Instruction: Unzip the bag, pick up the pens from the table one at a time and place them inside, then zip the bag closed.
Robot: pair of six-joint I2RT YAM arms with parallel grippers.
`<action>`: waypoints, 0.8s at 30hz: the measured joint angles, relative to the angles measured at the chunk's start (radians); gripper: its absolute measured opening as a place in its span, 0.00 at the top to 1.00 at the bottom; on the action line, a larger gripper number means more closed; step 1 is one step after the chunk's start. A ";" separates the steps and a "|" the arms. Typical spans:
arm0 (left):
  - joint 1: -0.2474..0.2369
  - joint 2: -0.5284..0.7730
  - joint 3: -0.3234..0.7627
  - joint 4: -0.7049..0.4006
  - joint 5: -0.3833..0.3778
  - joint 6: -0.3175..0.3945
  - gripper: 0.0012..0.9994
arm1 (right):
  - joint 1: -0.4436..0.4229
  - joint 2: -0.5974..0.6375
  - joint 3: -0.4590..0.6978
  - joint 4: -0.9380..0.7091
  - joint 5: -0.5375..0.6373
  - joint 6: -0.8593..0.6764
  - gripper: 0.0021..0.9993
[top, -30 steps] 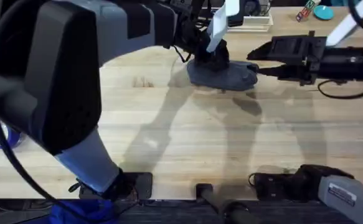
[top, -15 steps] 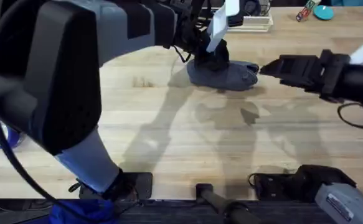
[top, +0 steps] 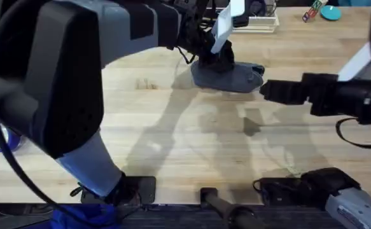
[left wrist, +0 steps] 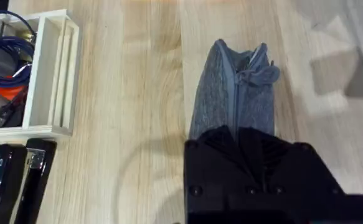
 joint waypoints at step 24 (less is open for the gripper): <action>0.000 0.000 0.000 -0.001 0.000 0.000 0.96 | 0.158 0.244 0.000 0.180 0.230 0.041 0.00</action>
